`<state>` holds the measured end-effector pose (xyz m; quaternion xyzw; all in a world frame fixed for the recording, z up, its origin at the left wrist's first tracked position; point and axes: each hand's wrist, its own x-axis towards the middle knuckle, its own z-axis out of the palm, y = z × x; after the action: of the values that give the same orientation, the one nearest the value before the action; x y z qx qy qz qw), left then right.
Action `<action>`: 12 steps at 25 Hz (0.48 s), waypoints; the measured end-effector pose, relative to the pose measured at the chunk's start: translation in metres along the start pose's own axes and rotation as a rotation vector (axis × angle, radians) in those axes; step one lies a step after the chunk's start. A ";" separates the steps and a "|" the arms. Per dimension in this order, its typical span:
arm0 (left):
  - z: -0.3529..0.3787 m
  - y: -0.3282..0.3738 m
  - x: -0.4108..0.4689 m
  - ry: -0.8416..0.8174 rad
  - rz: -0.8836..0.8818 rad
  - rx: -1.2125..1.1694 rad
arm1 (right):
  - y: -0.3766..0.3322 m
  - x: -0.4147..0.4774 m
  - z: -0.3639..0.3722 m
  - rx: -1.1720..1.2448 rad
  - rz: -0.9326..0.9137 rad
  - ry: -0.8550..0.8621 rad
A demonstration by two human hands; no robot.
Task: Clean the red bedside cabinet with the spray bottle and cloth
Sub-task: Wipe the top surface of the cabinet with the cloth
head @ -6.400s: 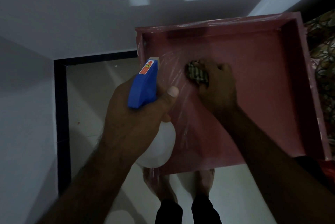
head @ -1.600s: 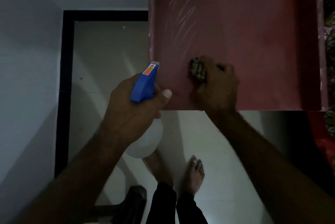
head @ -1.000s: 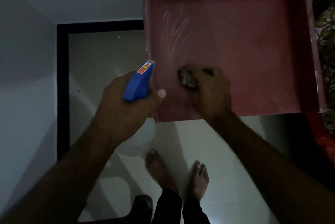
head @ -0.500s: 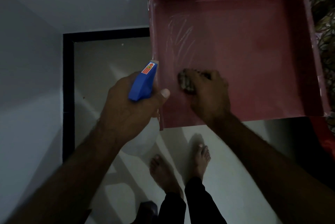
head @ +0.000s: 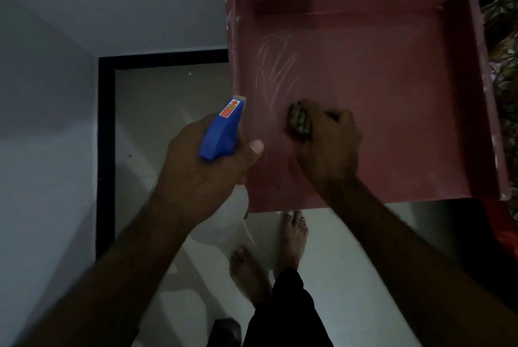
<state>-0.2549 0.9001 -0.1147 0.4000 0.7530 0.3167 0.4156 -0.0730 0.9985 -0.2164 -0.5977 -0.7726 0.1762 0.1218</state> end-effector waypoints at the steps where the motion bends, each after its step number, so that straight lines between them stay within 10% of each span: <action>1: 0.000 0.001 0.002 0.000 0.003 0.011 | -0.004 -0.004 0.002 -0.028 -0.109 -0.055; 12: -0.005 0.001 0.026 0.038 -0.007 0.033 | 0.002 0.024 0.004 -0.071 -0.116 -0.096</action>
<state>-0.2677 0.9229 -0.1213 0.3982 0.7672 0.3105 0.3955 -0.0789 1.0220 -0.2219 -0.5468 -0.8166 0.1697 0.0733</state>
